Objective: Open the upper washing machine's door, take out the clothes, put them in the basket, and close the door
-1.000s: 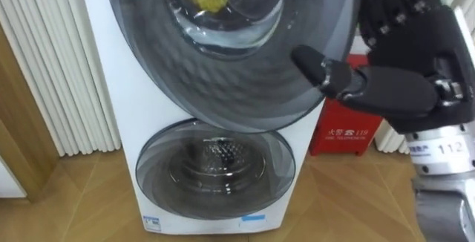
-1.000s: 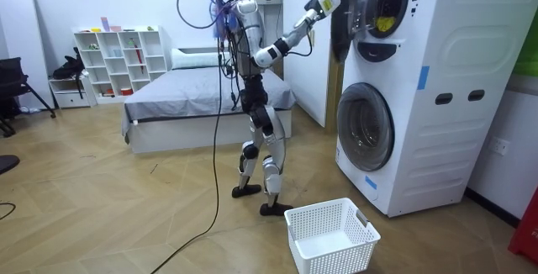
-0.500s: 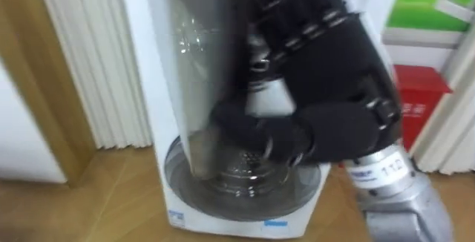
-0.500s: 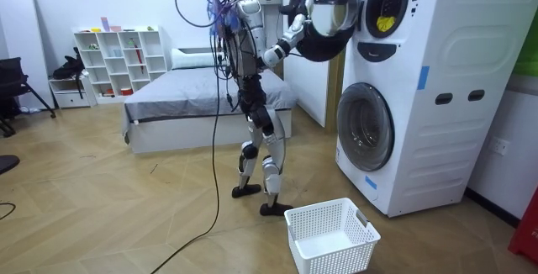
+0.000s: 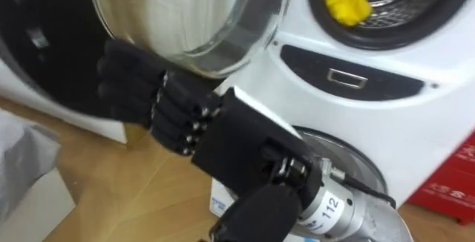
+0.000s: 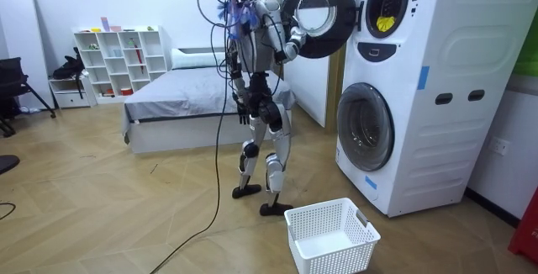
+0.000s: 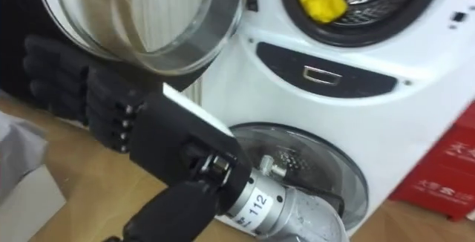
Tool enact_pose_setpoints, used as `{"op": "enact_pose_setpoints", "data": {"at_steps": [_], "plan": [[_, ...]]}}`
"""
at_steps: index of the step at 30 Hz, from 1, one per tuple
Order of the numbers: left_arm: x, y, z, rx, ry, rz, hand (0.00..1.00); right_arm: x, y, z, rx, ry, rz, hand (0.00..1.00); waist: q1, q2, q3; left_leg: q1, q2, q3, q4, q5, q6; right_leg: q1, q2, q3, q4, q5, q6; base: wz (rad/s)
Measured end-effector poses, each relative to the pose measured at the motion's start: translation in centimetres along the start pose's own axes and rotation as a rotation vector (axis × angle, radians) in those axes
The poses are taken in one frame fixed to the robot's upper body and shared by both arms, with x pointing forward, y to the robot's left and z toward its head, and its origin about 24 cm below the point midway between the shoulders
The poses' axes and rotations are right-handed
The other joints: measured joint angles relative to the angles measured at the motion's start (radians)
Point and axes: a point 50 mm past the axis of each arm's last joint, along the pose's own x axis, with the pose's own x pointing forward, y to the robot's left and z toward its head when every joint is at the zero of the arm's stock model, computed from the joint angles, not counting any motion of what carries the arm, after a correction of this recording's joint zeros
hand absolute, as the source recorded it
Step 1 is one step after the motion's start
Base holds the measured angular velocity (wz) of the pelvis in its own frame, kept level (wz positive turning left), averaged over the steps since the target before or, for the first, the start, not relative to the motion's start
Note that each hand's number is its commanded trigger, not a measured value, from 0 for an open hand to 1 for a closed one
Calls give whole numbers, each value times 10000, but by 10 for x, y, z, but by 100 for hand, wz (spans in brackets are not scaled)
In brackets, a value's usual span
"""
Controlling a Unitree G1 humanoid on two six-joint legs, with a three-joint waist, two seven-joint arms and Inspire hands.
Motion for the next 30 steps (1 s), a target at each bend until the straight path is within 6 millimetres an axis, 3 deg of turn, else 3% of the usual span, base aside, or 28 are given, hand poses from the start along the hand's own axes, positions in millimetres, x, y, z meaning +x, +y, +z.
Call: {"op": "enact_pose_setpoints", "data": {"at_steps": [4,11,15,18,22,30], "plan": [[0,0,6,-45,-155,53,0,-2,0,-4,1,409,245,0,149,-7,14,104,0,16,-58,2,2,64,-10,-22,-16,-68,66,3],[0,-1,2,-129,-46,149,0,-3,0,-6,56,554,191,0,102,-15,20,383,-32,38,-65,2,1,456,-25,-20,-205,-135,181,3],[1,1,0,-325,145,251,0,-6,-5,-3,-139,705,-54,0,80,48,56,461,-31,264,-78,1,2,549,-22,26,-254,-151,196,-1],[1,1,-2,-359,235,258,0,-12,-14,2,-890,1010,-600,0,-104,119,47,364,-22,264,-104,-38,54,511,2,10,-328,-154,208,10],[-2,-4,-13,-386,515,168,0,-24,-25,15,-1715,1097,-1354,0,-498,324,-77,347,-21,316,-206,-85,115,420,-3,-5,-263,-129,234,2],[-3,3,-22,-1033,729,622,0,-39,-27,26,-2817,1674,-1828,0,-1087,270,-123,451,-38,676,-77,-84,115,430,-13,312,-172,-128,236,-8]]}}
